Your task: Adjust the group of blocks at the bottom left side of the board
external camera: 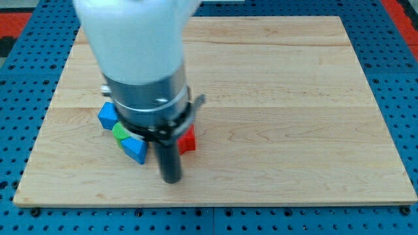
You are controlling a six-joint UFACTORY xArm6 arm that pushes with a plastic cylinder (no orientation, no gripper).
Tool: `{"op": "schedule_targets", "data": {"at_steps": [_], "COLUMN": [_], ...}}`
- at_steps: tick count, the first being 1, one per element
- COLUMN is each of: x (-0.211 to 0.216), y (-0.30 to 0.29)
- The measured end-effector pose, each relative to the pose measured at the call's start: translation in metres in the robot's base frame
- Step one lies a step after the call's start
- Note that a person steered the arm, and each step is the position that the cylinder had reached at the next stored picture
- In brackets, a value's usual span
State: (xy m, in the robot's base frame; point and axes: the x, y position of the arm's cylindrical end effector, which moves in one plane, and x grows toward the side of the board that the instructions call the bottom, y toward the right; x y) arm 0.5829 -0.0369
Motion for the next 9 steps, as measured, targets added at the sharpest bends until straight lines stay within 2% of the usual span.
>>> {"op": "schedule_targets", "data": {"at_steps": [1,2,3,5,7,9], "x": [-0.003,-0.028,-0.048,-0.050,-0.050,-0.050], "y": [0.062,0.062,0.041,0.002,0.000,-0.027]}}
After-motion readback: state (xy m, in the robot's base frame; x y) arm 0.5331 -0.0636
